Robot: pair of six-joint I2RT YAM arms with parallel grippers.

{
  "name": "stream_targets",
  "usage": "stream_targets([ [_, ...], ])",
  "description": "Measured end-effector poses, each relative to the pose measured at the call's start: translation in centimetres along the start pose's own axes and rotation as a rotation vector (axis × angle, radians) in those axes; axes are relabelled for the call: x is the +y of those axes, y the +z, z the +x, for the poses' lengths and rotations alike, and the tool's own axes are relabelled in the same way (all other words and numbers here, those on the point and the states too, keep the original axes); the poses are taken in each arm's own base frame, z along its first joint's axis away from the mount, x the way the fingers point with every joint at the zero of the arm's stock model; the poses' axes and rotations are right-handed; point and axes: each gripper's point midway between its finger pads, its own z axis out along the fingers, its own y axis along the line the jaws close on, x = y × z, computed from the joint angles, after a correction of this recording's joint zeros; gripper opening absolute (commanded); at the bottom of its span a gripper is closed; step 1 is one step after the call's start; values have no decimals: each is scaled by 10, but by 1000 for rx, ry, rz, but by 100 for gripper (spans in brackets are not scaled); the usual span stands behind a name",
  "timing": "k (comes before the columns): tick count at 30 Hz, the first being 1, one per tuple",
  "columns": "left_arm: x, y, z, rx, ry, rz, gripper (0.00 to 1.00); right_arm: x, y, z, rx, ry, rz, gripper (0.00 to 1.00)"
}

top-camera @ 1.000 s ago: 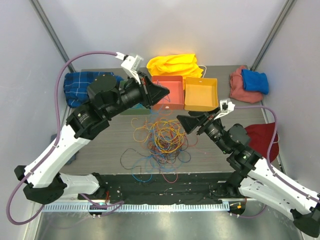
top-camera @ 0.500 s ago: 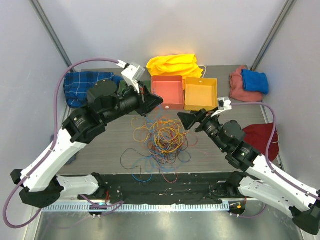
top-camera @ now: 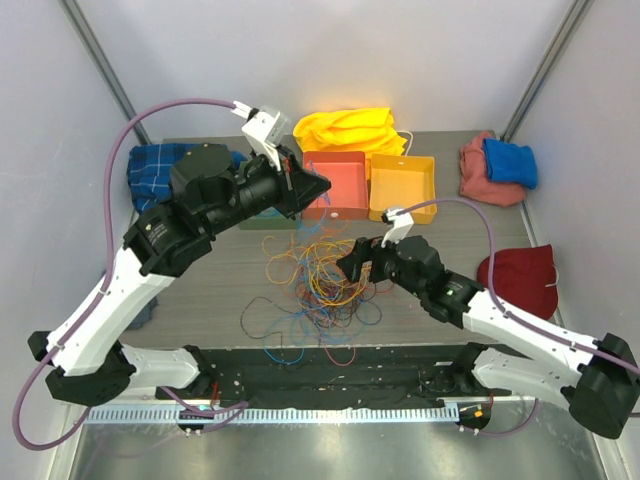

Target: Untangle the cables

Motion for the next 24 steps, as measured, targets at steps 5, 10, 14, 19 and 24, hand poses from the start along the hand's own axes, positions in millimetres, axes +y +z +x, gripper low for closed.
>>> stream_targets([
  [5, -6, 1, -18, -32, 6, 12, 0, 0, 10, 23, 80, -34, -8, 93],
  [10, -11, 2, -24, -40, 6, 30, 0, 1, 22, 35, 110, -49, -15, 94],
  [14, -12, 3, -22, -32, 5, 40, 0, 2, 36, 36, 100, -55, -15, 93],
  [19, -13, 3, -21, -29, 4, 47, 0, 7, 57, 37, 93, -54, -30, 90],
  [24, -14, 3, -21, -25, 1, 53, 0, 17, 68, 34, 80, -50, -72, 50],
])
